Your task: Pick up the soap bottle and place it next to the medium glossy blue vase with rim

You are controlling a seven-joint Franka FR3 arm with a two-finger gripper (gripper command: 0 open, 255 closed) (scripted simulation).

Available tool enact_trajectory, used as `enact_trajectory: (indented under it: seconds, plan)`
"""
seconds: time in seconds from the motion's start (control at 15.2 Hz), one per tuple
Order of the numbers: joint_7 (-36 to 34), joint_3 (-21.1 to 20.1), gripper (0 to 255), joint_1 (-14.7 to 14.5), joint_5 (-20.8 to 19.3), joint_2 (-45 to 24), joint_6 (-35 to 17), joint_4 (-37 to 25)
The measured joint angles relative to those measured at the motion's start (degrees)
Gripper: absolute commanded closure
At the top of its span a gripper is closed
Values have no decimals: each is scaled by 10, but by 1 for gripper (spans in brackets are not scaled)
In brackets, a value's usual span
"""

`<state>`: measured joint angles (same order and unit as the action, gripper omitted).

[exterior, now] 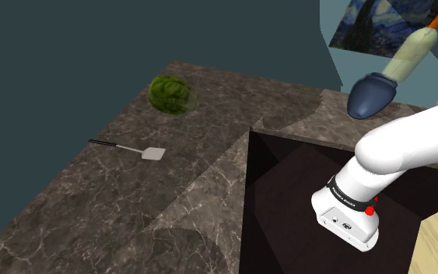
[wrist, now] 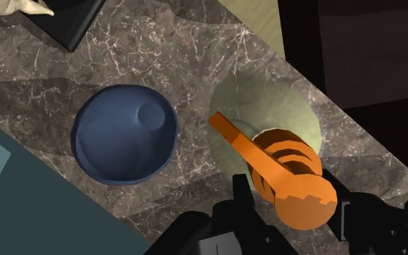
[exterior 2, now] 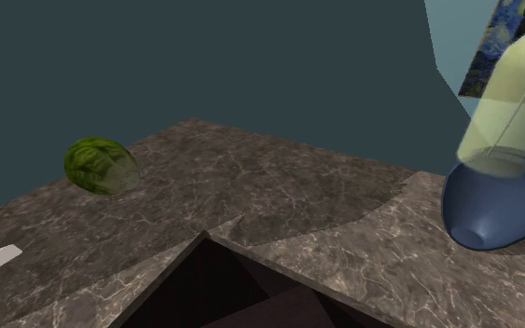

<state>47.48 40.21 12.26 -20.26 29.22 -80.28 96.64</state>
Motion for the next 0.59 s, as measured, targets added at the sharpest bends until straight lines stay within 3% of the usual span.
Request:
enact_trajectory:
  seconds: [0.33,0.59]
  plan:
    - [64,63,255,-4,-5,-17,-3,-33]
    - [61,65,255,1,-13,-6,-28,1]
